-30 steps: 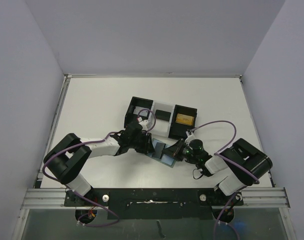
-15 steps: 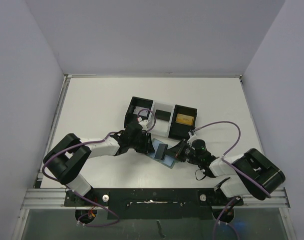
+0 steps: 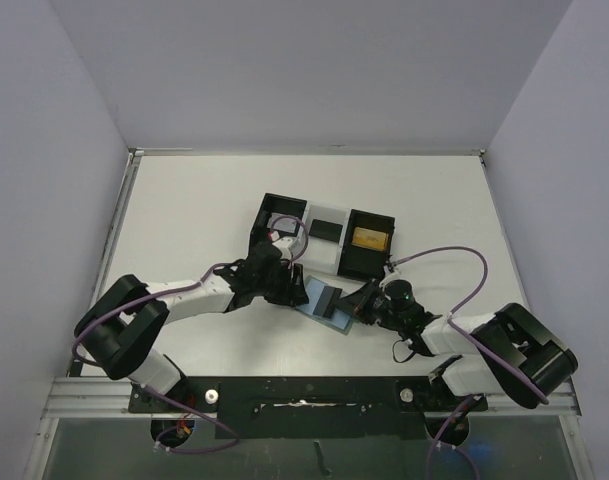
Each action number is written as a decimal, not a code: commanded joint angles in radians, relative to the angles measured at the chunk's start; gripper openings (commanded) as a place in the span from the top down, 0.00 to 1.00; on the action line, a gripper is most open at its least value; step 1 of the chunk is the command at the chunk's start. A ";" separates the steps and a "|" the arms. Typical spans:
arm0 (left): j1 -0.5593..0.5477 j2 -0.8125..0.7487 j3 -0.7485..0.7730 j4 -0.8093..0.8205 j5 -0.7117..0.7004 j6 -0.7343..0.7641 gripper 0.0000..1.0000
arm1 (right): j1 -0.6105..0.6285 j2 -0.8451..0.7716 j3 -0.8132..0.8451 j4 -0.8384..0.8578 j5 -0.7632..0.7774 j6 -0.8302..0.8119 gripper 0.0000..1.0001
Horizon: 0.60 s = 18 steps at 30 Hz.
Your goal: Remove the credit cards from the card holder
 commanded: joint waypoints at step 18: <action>-0.006 -0.052 -0.096 0.099 0.067 -0.069 0.61 | 0.063 0.160 0.194 -0.114 -0.001 -0.123 0.99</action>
